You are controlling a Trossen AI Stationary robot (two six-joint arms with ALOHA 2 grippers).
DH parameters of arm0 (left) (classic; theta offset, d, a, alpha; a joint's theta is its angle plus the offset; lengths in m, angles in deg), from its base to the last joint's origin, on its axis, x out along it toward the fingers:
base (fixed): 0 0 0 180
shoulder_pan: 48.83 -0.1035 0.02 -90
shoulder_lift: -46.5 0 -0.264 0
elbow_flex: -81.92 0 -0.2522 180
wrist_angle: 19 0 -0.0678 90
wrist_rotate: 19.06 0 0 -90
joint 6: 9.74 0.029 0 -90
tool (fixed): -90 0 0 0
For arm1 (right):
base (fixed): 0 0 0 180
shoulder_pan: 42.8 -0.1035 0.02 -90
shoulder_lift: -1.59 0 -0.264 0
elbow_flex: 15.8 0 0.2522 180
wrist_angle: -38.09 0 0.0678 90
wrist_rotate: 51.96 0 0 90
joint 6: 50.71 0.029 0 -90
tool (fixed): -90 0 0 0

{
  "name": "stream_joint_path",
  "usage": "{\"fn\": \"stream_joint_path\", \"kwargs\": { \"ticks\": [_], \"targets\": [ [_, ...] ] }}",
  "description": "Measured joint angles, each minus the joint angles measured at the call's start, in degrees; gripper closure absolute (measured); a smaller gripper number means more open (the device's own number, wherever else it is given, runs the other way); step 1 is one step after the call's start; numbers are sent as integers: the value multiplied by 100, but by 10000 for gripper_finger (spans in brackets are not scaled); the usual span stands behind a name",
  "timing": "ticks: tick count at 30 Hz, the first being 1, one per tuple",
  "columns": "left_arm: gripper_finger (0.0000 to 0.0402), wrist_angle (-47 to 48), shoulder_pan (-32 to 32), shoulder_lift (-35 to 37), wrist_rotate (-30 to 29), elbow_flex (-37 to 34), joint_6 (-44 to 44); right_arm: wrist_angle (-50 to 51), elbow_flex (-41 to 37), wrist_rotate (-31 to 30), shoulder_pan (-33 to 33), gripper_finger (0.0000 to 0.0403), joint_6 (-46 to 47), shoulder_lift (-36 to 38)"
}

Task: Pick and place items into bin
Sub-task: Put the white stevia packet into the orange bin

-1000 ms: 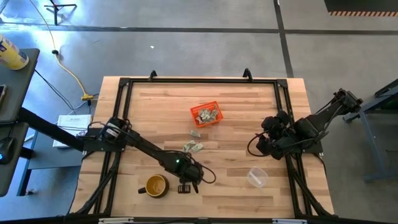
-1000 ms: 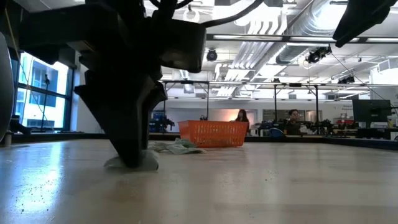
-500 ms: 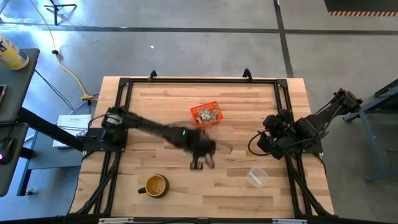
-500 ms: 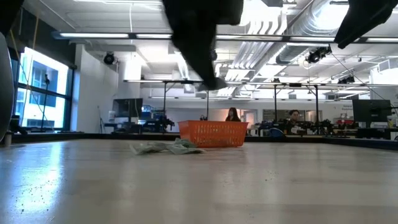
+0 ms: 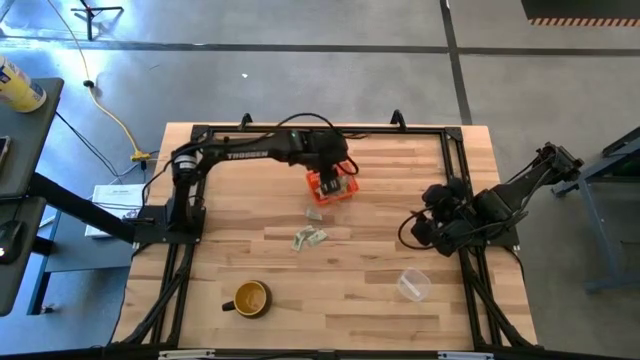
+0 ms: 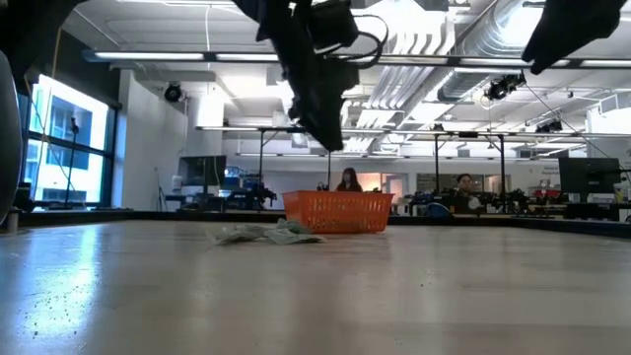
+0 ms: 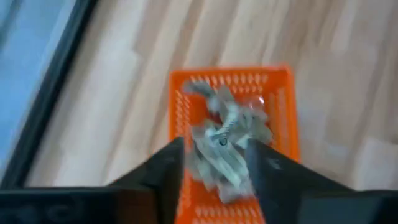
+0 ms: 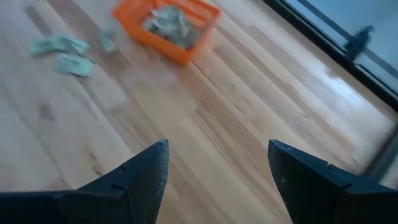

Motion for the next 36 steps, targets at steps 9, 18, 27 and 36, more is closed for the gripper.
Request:
{"fn": "stream_joint_path", "kwargs": {
  "ticks": [9, 18, 27, 36],
  "targets": [
    [117, 1931, 562, 257, 463, -6, -714, -2197, 0, 30, 799, 139, -2136, -684],
    [168, 1167, 2388, 1890, -531, -1978, -2587, -4943, -1, 2142, 1804, 139, -5529, -2319],
    [179, 226, 3112, 3601, -1161, -4200, -4711, -6467, 0, 3420, 2899, 139, -6101, -3657],
    [179, -50, 2973, 4004, -1580, -4948, -4338, -7678, 4, 3369, 3005, 139, -5830, -4639]
  ]
}}
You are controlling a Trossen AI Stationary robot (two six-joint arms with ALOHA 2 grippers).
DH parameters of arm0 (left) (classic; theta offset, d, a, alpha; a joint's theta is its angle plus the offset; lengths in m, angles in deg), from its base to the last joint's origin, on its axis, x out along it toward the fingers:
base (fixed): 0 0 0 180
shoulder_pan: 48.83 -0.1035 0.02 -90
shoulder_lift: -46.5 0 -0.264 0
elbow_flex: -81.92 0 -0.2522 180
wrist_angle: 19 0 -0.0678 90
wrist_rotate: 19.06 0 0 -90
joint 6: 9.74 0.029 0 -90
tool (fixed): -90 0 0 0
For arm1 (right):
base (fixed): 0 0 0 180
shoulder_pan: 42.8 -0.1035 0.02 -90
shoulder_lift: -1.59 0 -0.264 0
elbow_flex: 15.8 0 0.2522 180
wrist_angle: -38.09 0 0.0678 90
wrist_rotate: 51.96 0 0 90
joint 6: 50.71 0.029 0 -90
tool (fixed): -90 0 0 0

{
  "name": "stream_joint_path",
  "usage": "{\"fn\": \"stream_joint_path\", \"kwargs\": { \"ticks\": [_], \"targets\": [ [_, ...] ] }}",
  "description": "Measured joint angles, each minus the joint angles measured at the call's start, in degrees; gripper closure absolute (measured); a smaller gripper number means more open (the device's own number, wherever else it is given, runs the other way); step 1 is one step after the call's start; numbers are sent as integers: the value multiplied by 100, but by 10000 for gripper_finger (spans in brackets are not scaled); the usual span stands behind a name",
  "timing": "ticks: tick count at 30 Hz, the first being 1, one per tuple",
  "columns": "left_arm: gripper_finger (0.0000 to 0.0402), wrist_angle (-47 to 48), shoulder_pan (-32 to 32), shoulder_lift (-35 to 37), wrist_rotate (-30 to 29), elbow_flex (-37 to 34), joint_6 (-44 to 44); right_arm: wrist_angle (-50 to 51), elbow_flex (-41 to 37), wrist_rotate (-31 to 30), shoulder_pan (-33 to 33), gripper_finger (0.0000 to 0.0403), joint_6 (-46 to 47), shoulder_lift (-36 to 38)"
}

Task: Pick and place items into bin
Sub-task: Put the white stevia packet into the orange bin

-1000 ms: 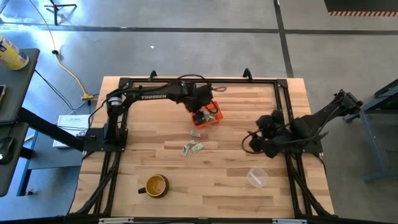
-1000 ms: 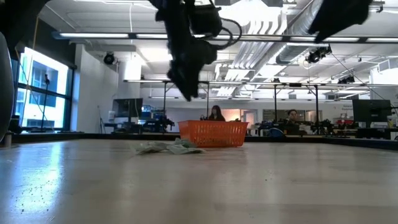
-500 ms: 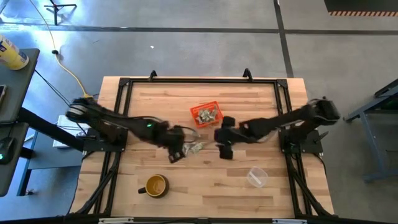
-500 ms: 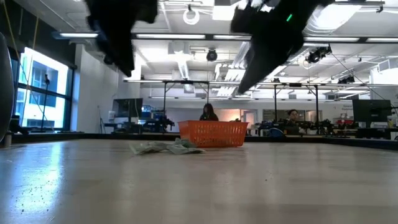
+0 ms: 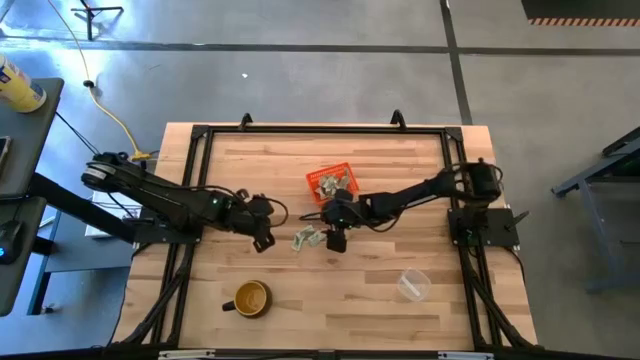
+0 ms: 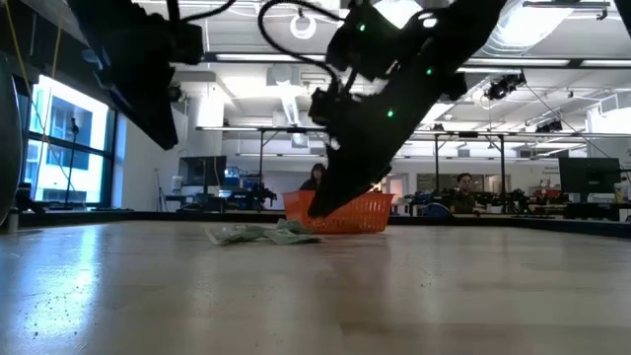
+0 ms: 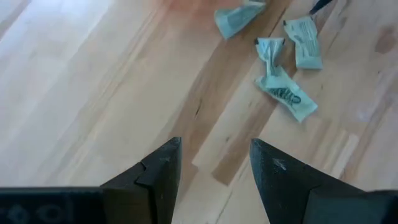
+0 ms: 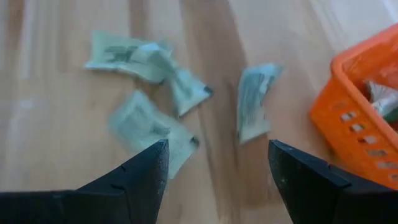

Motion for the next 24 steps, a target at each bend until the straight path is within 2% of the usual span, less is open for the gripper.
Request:
{"fn": "stream_joint_path", "kwargs": {
  "ticks": [5, 11, 16, 20, 24],
  "targets": [
    [179, -588, -228, -4, 192, -258, 324, -680, 0, -57, 118, 139, 301, -332],
    [179, -845, -411, -7, 242, -280, 735, -1074, 3, -70, 307, 147, 720, -678],
    [179, -814, -559, -7, 334, -280, 900, -1127, 18, -9, 345, 198, 953, -784],
    [179, -817, -553, -7, 424, -280, 920, -890, -12, 69, 345, 241, 1094, -554],
    [179, -868, -542, -7, 428, -280, 901, -583, -2, -162, 291, 252, 1028, -184]
  ]
}}
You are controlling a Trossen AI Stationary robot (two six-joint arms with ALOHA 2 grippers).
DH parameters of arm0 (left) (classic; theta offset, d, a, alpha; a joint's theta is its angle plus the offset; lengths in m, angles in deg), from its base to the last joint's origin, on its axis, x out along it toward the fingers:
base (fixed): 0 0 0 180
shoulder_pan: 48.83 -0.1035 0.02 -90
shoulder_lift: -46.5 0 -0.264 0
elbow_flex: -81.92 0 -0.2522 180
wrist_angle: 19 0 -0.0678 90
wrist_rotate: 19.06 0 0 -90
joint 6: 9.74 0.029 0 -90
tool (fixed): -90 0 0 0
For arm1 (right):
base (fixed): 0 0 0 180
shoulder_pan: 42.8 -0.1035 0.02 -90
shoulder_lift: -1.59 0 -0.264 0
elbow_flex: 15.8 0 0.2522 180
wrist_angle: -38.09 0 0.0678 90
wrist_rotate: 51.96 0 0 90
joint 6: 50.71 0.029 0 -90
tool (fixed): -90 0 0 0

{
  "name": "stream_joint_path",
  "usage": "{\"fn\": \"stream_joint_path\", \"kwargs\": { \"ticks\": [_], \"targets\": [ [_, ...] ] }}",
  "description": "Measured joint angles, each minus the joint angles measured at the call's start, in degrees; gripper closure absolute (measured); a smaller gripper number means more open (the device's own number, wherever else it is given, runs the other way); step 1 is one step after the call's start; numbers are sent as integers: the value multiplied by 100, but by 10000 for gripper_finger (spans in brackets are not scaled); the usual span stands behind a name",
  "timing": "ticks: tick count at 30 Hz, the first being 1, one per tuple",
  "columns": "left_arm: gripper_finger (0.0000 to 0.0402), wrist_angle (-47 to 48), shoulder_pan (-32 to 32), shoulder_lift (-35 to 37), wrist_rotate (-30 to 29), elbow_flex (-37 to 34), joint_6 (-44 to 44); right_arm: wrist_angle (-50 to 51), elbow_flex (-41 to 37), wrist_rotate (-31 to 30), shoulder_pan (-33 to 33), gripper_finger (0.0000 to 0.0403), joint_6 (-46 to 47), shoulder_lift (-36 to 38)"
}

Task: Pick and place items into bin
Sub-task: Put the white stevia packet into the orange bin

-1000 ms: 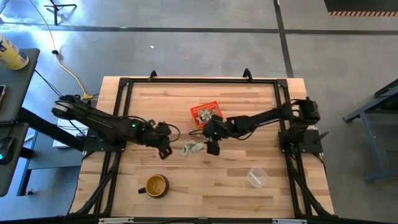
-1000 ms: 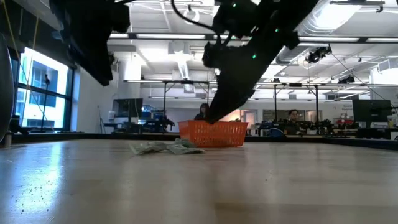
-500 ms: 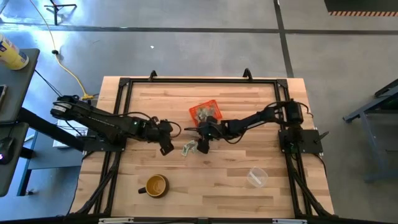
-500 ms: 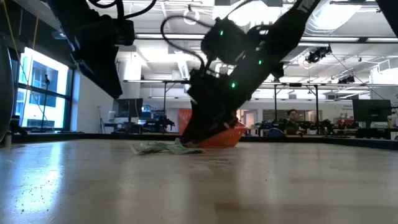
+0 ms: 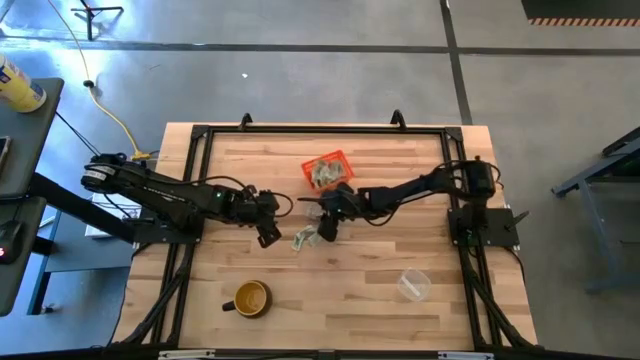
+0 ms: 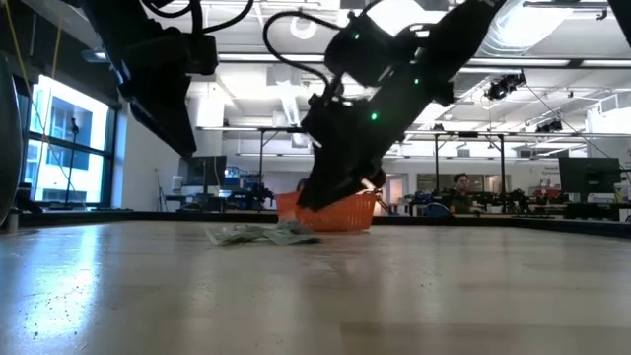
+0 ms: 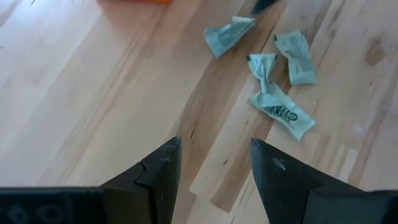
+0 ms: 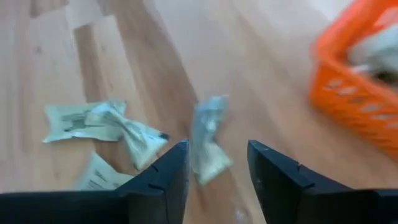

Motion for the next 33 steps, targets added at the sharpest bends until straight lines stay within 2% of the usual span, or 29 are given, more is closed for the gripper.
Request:
{"fn": "stream_joint_path", "kwargs": {
  "ticks": [5, 8, 13, 17, 21, 26, 33],
  "targets": [
    [179, -192, 0, 0, -2, 0, -2, 439, 1, -331, -165, 236, -137, 163],
    [179, -295, -2, 0, -2, 0, -4, 268, 0, -490, -347, 221, -430, 105],
    [179, -286, 0, -2, -20, 0, -122, -37, -5, -1171, -504, 188, -780, -101],
    [179, -285, 0, -2, -22, 0, -141, -187, 9, -1110, -401, 165, -783, -319],
    [179, -287, 0, -2, -24, 0, -157, -286, 2, -631, -277, 159, -778, -456],
    [179, -285, 0, -2, -42, 0, -155, -343, 9, -603, -254, 177, -779, -497],
    [179, -280, 0, -2, -66, 0, -146, -444, 6, -609, -182, 257, -925, -504]
  ]
}}
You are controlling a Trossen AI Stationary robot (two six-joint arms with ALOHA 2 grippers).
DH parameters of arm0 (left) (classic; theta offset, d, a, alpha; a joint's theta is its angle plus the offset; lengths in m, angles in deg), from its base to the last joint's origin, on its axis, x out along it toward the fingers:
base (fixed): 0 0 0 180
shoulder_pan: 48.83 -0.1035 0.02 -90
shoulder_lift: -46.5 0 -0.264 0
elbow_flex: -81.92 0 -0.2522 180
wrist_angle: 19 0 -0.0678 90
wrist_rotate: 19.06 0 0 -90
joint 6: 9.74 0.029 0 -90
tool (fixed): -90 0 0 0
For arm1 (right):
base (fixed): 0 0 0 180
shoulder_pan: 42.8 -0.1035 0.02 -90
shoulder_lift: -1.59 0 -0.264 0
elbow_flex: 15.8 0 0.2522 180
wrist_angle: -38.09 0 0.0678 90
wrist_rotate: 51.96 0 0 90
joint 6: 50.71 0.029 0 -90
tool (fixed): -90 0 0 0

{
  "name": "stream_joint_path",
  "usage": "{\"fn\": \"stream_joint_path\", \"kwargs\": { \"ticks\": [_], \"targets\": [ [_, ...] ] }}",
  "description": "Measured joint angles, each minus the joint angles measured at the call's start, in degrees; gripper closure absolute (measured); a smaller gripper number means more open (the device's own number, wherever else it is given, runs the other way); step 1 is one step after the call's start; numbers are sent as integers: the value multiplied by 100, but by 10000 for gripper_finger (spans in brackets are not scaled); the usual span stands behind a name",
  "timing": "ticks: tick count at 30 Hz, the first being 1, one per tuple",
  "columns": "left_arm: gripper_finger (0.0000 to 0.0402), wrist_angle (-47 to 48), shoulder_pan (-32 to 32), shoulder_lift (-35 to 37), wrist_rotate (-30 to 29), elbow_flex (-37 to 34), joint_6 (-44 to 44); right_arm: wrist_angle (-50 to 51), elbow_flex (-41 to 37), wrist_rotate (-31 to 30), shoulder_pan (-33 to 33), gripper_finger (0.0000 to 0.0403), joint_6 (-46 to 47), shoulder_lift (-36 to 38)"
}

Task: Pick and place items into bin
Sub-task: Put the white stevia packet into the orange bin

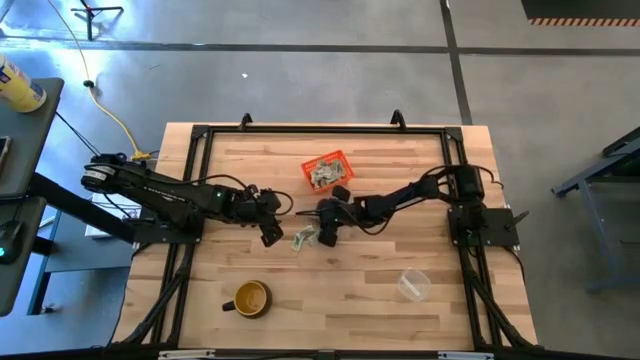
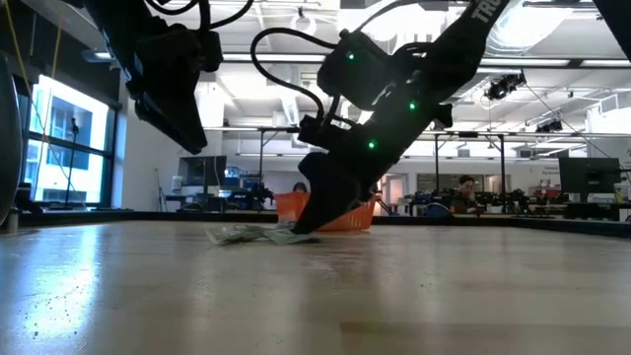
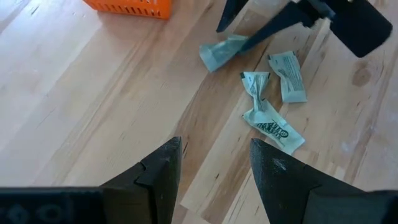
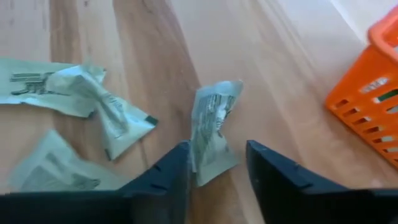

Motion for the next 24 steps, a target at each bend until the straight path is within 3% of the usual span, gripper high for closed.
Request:
{"fn": "stream_joint_path", "kwargs": {
  "ticks": [10, 18, 24],
  "targets": [
    [179, 4, 0, 0, 0, 0, 15, -21, -2, 301, 240, 389, 126, 0],
    [179, 7, -1, 0, 2, 0, -11, 318, 134, 323, 248, 399, 597, 467],
    [179, -96, -2, -2, 172, 0, -4, 1229, 260, -608, 284, 400, 223, 1491]
  ]
}}
